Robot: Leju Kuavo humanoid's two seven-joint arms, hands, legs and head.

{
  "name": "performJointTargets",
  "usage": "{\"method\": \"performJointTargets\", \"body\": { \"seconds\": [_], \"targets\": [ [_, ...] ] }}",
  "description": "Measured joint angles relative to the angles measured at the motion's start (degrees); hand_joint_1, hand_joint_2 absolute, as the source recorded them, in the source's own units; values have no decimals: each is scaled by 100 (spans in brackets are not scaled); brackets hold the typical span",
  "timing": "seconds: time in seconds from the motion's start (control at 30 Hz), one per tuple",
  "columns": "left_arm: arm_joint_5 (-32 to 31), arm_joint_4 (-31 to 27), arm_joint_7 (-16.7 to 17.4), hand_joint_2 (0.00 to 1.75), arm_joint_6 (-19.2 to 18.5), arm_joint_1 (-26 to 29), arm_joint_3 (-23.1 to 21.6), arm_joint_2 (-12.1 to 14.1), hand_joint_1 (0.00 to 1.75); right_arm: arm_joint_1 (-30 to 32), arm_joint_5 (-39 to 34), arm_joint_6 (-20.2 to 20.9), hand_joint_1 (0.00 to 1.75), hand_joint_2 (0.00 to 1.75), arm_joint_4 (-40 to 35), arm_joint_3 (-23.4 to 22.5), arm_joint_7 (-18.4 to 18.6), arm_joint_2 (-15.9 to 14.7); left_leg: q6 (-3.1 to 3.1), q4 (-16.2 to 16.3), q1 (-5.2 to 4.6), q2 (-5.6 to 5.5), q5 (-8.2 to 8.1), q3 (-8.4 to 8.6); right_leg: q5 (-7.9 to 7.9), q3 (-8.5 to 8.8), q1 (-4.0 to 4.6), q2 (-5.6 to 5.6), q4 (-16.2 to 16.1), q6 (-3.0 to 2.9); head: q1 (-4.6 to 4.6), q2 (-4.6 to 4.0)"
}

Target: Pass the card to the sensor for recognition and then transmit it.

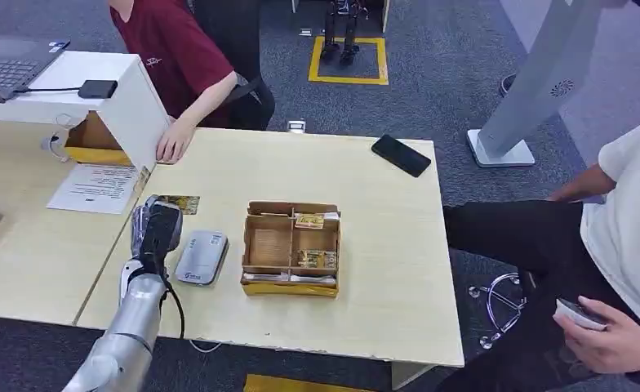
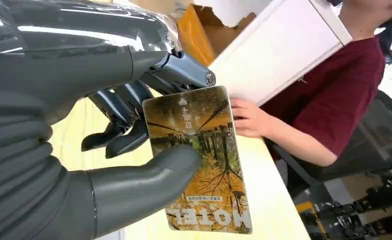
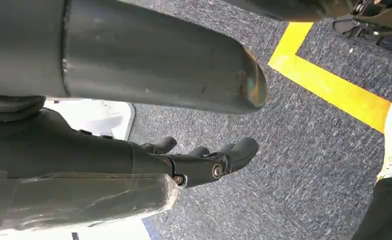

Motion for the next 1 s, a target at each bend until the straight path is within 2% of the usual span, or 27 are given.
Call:
{"method": "performJointTargets", "body": {
  "seconds": [0.13, 0.33, 0.5, 0.7, 0.83, 1.0],
  "targets": [
    [61, 0, 2, 175, -44, 9, -2, 86, 175, -1, 15, 0, 0, 0, 0, -53, -2, 2, 0, 0, 2, -3, 0, -3, 0, 4, -1, -3, 0, 1, 0, 0],
    [439, -30, -103, 175, -352, 213, -2, 313, 175, 21, 41, 0, 0, 0, 0, -149, -22, 4, 0, 1, 1, 6, 0, -3, 2, -1, -3, 8, 0, 1, 0, 0],
    [643, -195, -103, 175, -838, 415, -2, 455, 175, 26, 98, -22, 0, 0, 0, -269, -44, 7, 0, 0, 1, 1, 0, -5, 0, -1, -2, 5, 0, 1, 0, 0],
    [1029, -996, -166, 175, -1804, 1142, -190, 436, 175, 51, 65, -63, 0, 0, 0, -483, -9, 15, 1, 0, 1, 6, -1, -6, 0, -5, -3, 8, -1, 1, 0, 0],
    [1169, -1527, -103, 175, -1976, 1565, -365, 392, 175, 59, 57, -89, 0, 0, 0, -592, 7, 37, 1, 0, 1, 5, -1, -8, 0, -7, -2, 7, -1, 1, 0, 0],
    [1421, -1983, -33, 175, -2232, 1832, -529, 390, 175, 60, 57, -107, 0, 0, 0, -717, -33, 52, 1, 0, 1, 4, 0, -8, 1, -6, -2, 6, -1, 1, 0, 0]
  ]
}}
